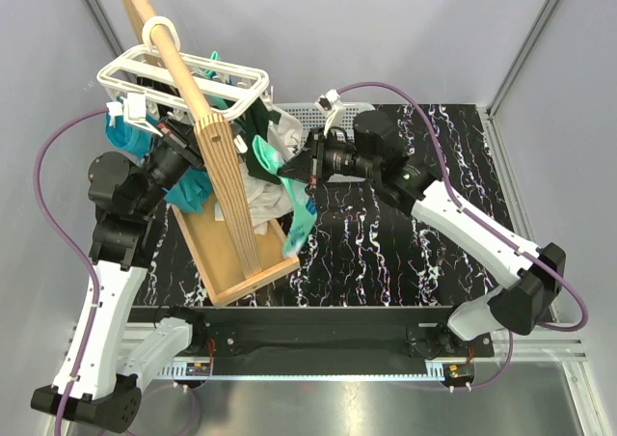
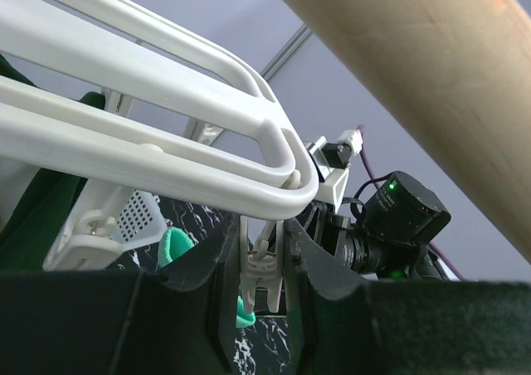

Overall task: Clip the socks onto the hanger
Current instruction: Clamp the sock onto the hanger.

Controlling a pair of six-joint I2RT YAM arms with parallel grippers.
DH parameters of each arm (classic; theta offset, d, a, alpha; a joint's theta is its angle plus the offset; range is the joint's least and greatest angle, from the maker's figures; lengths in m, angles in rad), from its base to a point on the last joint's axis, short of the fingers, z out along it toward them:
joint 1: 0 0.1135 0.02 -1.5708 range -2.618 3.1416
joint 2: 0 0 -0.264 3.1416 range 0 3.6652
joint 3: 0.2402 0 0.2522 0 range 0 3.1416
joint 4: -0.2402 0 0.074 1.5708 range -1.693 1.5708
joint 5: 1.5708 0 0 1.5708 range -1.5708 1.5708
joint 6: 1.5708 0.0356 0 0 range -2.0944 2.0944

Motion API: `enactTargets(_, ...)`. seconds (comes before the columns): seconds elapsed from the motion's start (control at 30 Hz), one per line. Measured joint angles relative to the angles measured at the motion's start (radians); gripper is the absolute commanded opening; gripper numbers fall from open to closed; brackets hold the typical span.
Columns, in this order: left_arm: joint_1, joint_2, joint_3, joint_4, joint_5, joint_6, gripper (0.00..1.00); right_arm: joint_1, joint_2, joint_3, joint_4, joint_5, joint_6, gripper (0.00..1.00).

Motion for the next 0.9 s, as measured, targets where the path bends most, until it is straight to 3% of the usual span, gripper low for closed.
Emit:
enactTargets(0.47,0.0,0.0,0.0,-0.006,-0.001,-0.008,0.0,0.025,0.07,0.137,0.056,-0.002,0.066,0.0)
enactTargets(0.9,0.0,-0.001,0.0,-0.006,-0.012,-0.017,0.0,0.05,0.101,0.148,0.054,0.001,0.066,0.0)
